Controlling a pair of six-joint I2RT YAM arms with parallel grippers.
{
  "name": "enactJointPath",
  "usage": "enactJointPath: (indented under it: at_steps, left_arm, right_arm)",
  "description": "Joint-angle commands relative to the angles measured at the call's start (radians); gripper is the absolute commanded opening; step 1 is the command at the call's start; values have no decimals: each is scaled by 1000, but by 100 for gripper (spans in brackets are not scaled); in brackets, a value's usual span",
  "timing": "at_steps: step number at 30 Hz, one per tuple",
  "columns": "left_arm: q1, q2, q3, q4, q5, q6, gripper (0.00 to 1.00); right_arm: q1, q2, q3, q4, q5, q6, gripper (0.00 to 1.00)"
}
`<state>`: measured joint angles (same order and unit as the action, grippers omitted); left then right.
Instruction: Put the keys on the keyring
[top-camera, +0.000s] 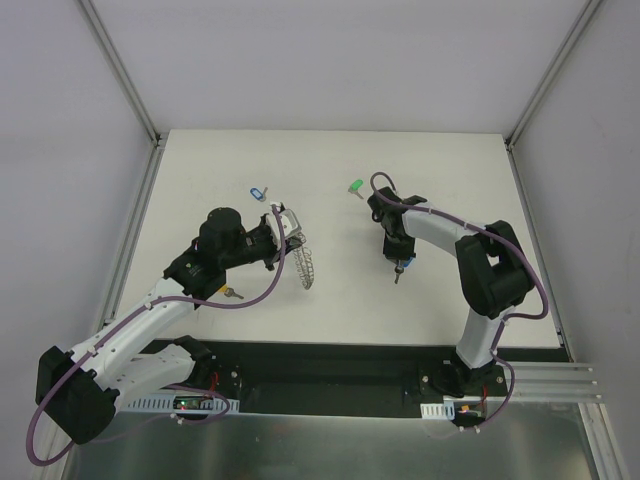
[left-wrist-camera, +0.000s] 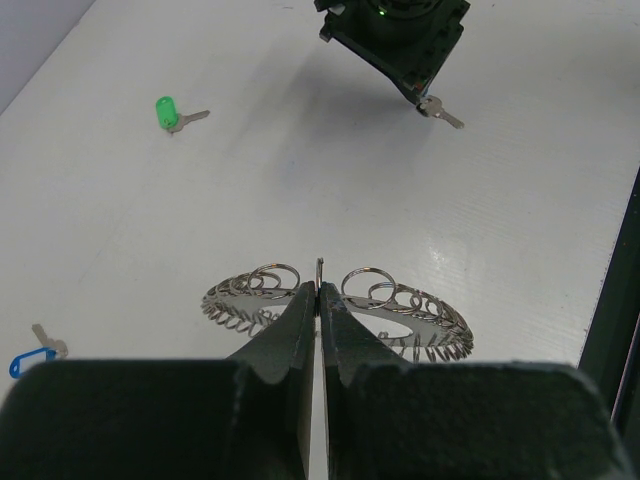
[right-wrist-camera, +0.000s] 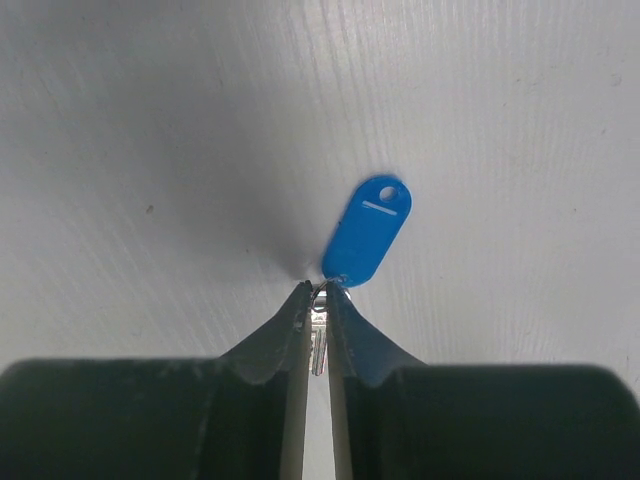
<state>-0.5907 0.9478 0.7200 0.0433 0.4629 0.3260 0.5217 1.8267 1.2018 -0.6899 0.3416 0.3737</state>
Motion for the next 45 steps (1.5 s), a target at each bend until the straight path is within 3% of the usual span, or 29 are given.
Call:
enactJointPath:
  at_steps: [1,16,19,24,27,36,41,45]
  left_arm:
    - [-14,-27,1,38,19,10,0]
    - [-17,-35,-1,38,17,10,0]
    - [-18,-34,-1,38,19,10,0]
    - [-18,-35,-1,38,16,12,0]
    - [-18,-37,-1,38,17,10,0]
    - [-18,-24,1,36,0,7,0]
    - [-18,3,-1,36,-26,11,0]
    - [-18,11,-2,36,-50,19,0]
  right_arm:
    - [8,6,2,-26,34,4,13]
    - [11,22,-10,-20,31,-2,14]
    - [14,13,-13,-19,42,-12,13]
    - [14,-15,-21,-8,39,-28,1]
    - [21,-53,-30,15,36,-56,1]
    - [50,-262,-181,274,-94,-257,2]
    - [55,-369,-313,519,-285,-335,1]
    - [55,-362,-389,662,-440,-369,1]
